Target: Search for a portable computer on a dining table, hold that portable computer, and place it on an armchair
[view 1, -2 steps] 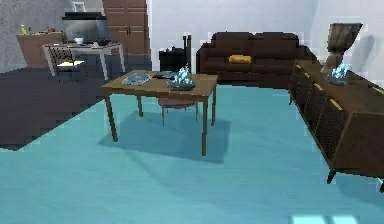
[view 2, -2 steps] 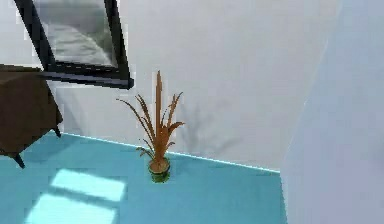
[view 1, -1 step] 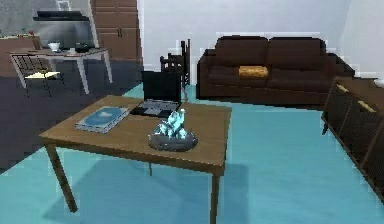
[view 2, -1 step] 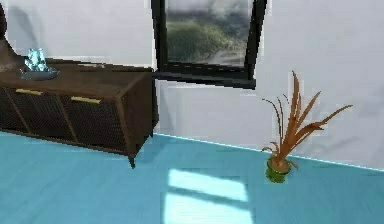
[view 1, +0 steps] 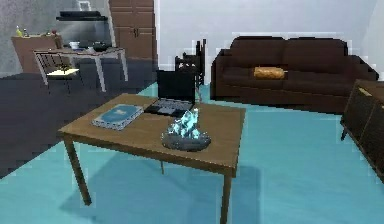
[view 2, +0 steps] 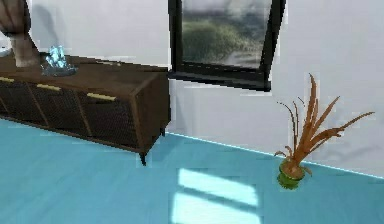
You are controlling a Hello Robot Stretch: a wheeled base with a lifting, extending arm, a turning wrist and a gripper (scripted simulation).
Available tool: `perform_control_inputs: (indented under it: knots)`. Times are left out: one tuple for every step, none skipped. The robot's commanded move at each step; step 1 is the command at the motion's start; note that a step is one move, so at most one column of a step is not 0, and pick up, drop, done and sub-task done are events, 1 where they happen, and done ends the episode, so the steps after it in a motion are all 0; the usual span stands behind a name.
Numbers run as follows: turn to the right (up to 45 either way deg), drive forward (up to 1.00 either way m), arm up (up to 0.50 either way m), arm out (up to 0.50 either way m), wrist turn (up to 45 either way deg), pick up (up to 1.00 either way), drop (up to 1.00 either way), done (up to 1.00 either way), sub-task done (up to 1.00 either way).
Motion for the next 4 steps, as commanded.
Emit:
perform_control_inputs:
  knots:
    - [0.0,0.25,0.00,0.00,0.0,0.00,0.00,0.00,0.00]
    - [-45.0,0.00,0.00,0.00,0.0,0.00,0.00,0.00,0.00]
    - [-12.0,0.00,0.00,0.00,0.0,0.00,0.00,0.00,0.00]
    - [0.0,0.45,0.00,0.00,0.0,0.00,0.00,0.00,0.00]
